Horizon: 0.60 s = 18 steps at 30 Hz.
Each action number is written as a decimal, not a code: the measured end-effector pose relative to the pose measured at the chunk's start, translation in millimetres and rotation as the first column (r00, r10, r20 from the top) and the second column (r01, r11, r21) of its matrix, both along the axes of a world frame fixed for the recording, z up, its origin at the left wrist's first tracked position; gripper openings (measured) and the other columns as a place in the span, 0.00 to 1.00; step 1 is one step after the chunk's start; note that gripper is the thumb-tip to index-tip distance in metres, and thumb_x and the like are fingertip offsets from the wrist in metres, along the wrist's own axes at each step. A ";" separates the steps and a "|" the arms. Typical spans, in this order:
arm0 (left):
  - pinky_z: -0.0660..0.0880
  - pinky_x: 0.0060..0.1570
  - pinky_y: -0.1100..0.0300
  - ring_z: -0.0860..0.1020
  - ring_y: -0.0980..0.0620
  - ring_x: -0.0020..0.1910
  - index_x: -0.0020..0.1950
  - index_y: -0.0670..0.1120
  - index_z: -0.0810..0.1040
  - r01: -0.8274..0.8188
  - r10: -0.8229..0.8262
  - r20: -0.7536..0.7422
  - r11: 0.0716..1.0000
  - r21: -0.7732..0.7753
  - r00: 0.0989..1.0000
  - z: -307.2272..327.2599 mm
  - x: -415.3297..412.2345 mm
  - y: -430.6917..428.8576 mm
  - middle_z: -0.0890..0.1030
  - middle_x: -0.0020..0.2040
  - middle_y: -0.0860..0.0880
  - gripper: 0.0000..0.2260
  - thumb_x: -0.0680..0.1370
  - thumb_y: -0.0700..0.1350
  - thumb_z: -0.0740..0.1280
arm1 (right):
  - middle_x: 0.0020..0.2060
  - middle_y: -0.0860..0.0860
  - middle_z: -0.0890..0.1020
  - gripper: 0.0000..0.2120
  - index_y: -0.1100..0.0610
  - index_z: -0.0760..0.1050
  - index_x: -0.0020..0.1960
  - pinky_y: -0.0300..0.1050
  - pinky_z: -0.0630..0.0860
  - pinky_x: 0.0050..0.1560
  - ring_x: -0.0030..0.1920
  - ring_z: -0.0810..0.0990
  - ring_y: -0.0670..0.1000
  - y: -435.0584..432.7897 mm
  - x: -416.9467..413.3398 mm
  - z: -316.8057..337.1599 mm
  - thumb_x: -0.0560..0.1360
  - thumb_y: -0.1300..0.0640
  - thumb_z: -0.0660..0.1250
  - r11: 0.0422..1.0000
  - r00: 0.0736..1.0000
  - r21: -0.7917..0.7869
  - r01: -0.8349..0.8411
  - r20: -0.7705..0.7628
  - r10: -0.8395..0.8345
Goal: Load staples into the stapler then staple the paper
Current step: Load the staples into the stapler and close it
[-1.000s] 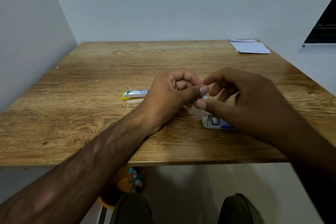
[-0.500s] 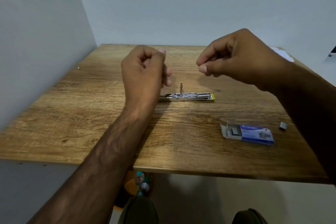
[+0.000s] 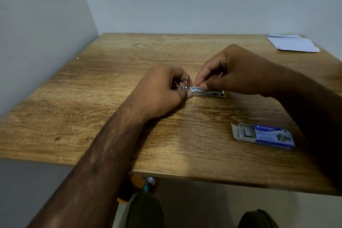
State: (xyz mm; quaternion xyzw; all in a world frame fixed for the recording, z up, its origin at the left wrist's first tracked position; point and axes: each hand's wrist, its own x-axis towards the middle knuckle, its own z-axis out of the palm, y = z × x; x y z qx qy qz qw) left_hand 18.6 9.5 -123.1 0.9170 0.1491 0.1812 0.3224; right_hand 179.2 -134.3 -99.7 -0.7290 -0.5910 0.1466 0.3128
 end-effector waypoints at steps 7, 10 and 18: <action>0.74 0.38 0.64 0.78 0.61 0.34 0.36 0.57 0.79 -0.022 0.022 0.010 1.000 -0.017 1.000 -2.5 1.9 1.1 0.81 0.35 0.56 0.10 0.72 0.47 0.77 | 0.40 0.44 0.89 0.07 0.52 0.87 0.47 0.41 0.83 0.48 0.42 0.86 0.45 -3.9 -1.9 5.5 0.71 0.61 0.78 0.999 0.999 0.001 -0.032 0.007 0.032; 0.75 0.39 0.63 0.79 0.60 0.34 0.37 0.56 0.80 -0.026 0.027 0.011 1.000 -0.013 1.000 -1.8 2.0 0.0 0.82 0.35 0.56 0.09 0.72 0.47 0.77 | 0.40 0.44 0.88 0.07 0.50 0.87 0.47 0.45 0.83 0.48 0.42 0.86 0.44 -5.4 -3.0 7.6 0.71 0.60 0.78 1.000 0.998 -0.003 -0.014 0.064 0.014; 0.77 0.40 0.60 0.79 0.58 0.35 0.41 0.52 0.83 -0.022 0.022 0.016 1.000 0.002 1.000 -1.8 2.1 -1.8 0.83 0.36 0.54 0.04 0.73 0.46 0.77 | 0.39 0.43 0.88 0.06 0.50 0.88 0.46 0.41 0.81 0.48 0.42 0.85 0.41 -2.6 -6.7 5.4 0.71 0.59 0.78 0.999 0.993 -0.003 0.032 0.112 -0.032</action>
